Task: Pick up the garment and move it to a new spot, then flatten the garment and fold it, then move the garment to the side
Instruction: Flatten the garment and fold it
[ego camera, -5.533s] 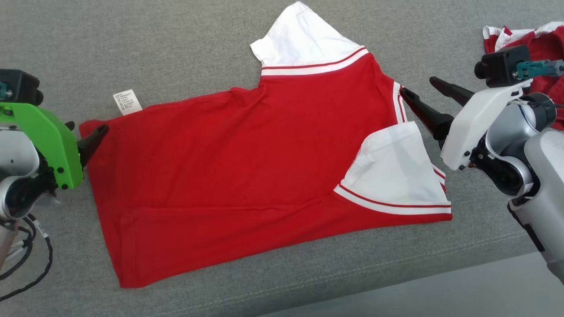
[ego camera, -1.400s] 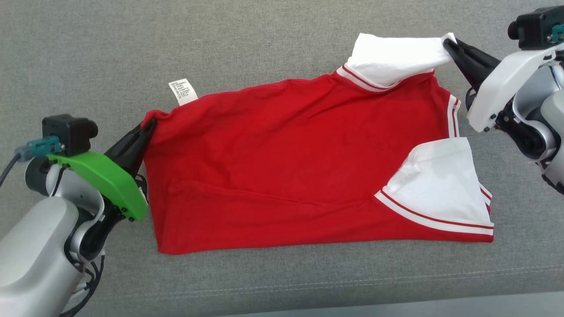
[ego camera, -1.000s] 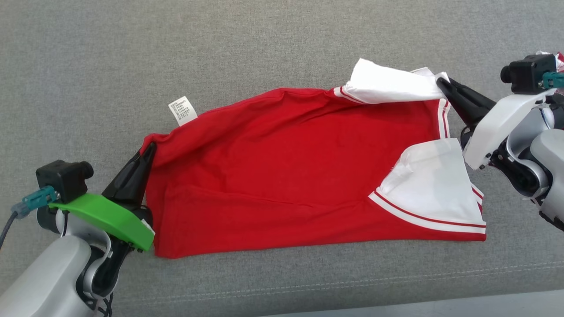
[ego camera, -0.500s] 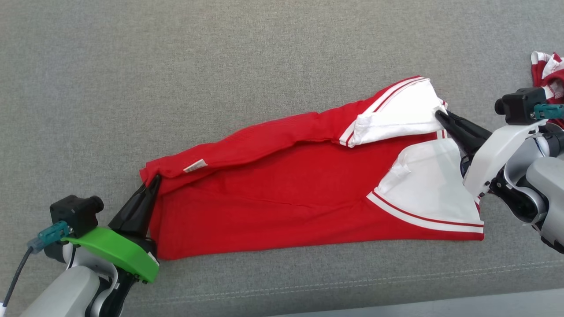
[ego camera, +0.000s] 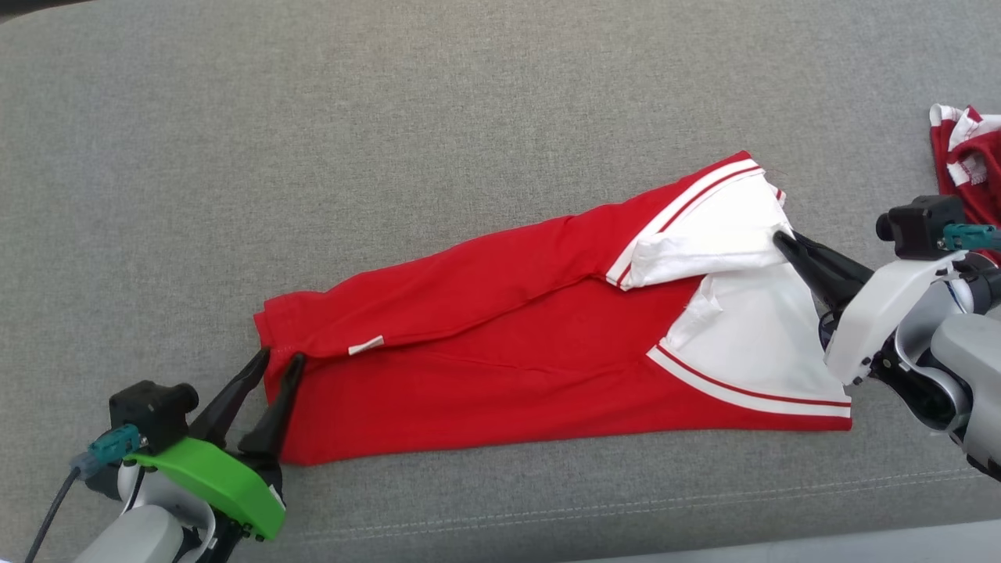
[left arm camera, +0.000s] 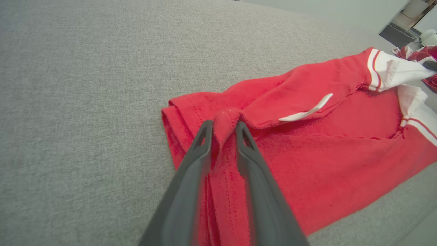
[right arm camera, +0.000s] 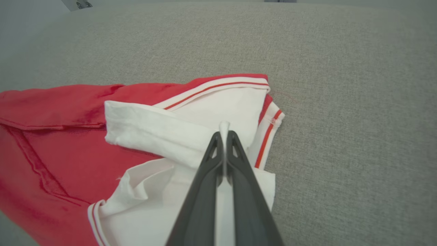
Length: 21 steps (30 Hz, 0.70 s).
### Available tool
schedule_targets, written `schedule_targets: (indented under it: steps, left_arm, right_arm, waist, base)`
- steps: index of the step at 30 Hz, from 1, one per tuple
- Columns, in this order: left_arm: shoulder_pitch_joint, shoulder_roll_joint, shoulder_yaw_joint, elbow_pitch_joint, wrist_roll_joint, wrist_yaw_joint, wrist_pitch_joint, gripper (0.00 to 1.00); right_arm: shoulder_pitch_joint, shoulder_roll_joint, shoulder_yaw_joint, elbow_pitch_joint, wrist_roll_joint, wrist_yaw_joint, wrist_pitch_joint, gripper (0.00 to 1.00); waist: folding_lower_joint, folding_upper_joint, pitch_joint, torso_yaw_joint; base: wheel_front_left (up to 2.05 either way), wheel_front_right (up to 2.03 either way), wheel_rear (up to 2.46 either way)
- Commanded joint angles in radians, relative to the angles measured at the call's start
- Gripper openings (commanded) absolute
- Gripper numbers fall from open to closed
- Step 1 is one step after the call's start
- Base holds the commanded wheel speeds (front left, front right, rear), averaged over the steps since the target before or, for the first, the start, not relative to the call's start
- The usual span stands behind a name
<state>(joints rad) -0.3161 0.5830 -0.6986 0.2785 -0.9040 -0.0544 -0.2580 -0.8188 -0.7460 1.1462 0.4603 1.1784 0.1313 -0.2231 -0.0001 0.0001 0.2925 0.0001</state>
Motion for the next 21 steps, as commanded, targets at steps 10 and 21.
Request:
schedule_targets:
  steps: [10, 21]
  left_arm:
    - [0.09, 0.058, -0.027, -0.021, 0.019, 0.004, -0.005, 1.0]
    - [0.173, 0.059, -0.017, -0.106, 0.034, 0.068, -0.002, 1.0]
  right_arm:
    - [0.082, -0.078, 0.041, -0.017, 0.022, -0.001, -0.035, 1.0]
    - [0.145, -0.116, 0.011, -0.015, 0.079, -0.001, -0.041, 1.0]
  waist:
    - [0.0001, -0.0001, -0.057, -0.003]
    - [0.0001, -0.0001, -0.125, -0.004]
  base:
    - [0.0, 0.0, 0.0]
    - [0.0, 0.0, 0.0]
